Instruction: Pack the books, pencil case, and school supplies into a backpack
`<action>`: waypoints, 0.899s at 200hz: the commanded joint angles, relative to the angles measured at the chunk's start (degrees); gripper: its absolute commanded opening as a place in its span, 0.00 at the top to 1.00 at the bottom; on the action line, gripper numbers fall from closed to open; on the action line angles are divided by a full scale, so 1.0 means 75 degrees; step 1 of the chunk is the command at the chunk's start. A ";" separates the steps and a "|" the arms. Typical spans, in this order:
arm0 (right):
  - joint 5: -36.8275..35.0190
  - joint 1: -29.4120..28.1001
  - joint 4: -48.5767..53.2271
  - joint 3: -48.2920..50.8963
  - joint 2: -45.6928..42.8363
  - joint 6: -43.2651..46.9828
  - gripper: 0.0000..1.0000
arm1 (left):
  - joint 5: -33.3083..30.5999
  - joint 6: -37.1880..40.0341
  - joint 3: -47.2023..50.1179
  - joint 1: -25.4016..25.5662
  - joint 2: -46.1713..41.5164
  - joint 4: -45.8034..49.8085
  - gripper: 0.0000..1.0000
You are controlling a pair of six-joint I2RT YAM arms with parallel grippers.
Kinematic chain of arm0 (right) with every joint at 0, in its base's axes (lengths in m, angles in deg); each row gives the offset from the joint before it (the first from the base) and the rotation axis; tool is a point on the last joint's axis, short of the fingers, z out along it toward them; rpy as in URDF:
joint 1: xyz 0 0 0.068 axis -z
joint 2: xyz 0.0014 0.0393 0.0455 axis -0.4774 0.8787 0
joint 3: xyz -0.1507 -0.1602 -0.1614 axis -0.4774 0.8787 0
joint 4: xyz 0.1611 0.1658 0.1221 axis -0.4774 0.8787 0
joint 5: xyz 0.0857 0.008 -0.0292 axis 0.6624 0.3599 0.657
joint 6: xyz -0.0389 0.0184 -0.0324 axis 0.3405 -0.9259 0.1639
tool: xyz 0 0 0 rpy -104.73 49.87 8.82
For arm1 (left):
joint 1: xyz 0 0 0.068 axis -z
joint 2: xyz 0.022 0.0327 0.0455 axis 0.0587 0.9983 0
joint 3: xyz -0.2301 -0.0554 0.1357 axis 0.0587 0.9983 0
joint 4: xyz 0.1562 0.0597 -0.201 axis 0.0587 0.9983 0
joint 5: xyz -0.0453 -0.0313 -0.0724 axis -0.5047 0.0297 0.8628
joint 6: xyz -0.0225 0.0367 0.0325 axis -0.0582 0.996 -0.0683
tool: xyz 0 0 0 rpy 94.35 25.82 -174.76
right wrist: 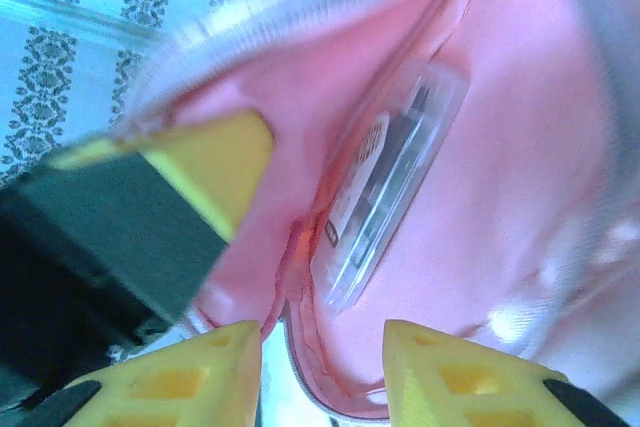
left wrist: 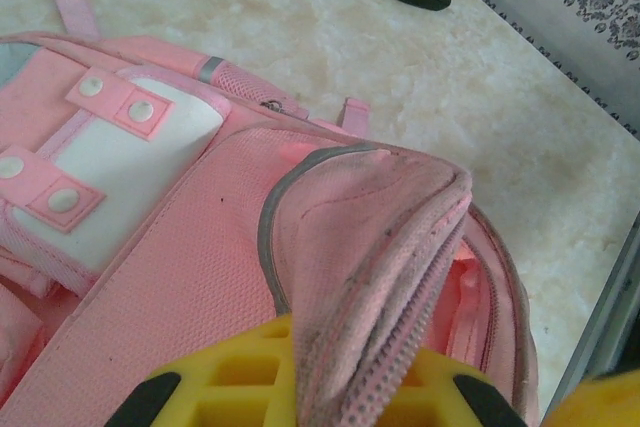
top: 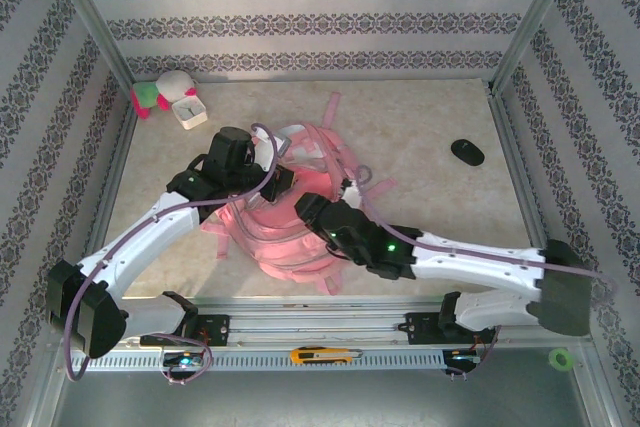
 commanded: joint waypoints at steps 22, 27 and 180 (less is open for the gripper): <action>-0.0702 0.0320 0.2417 -0.0065 -0.1263 0.0962 0.61 | 0.1280 0.0730 0.0357 0.0057 -0.0394 -0.1028 0.54; -0.0705 0.0398 0.2696 -0.0132 -0.1330 0.1077 0.60 | 0.1463 0.0853 0.0340 0.0063 -0.0412 -0.0906 0.44; 0.1911 0.2461 0.3461 -0.0843 0.1512 0.4301 0.48 | -0.2864 -0.1353 0.2191 -0.0165 -0.1720 0.1502 0.29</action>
